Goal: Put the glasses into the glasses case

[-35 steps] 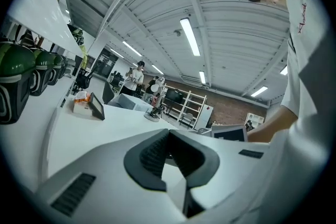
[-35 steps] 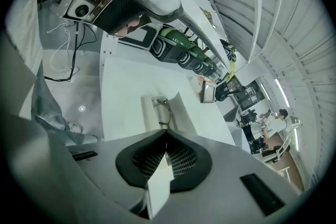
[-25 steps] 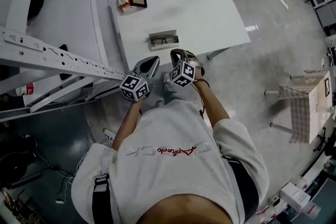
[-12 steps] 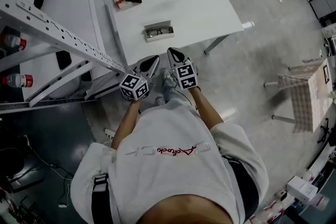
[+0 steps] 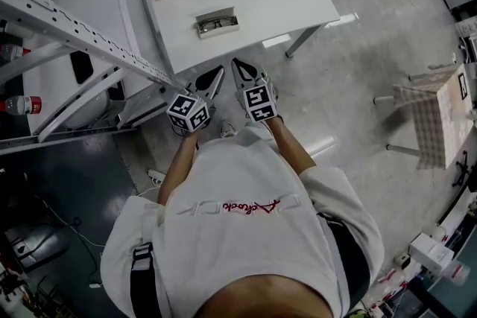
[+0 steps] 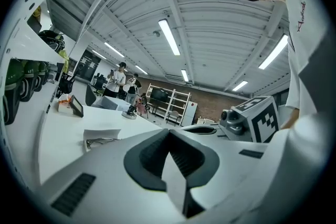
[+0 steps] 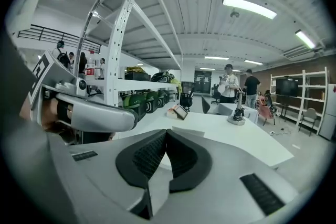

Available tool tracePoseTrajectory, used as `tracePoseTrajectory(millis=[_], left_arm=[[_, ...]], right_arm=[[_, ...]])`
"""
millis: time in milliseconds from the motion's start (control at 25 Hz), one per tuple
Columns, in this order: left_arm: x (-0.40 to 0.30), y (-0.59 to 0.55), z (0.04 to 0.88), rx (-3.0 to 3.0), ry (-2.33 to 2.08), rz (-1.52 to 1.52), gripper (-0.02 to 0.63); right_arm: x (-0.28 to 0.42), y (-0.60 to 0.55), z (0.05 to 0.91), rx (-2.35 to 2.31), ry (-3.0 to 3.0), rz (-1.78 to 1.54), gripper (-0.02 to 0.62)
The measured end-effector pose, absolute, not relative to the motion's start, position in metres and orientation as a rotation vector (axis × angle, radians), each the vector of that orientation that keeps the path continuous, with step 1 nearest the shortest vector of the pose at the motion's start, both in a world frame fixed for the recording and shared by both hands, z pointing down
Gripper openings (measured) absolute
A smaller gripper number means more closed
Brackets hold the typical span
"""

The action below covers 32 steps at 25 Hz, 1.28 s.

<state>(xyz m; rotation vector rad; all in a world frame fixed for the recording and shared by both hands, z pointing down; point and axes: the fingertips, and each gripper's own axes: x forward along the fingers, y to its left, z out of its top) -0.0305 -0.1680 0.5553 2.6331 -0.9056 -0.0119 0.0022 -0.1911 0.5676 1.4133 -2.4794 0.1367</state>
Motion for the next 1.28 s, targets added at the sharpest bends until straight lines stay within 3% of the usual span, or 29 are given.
tracePoseTrajectory(millis=[600,1280], left_arm=[[0.032,-0.082,0.558,2.606,-0.91,0.025,0.025],[0.034,0.03,0.564,2.582,-0.991,0.005,0.025]], right_arm=[[0.051,-0.106,0.554,1.382,-2.559,0.183,0.0],[0.046,0.013,0.572,1.286,-2.583,0.196,0.0]])
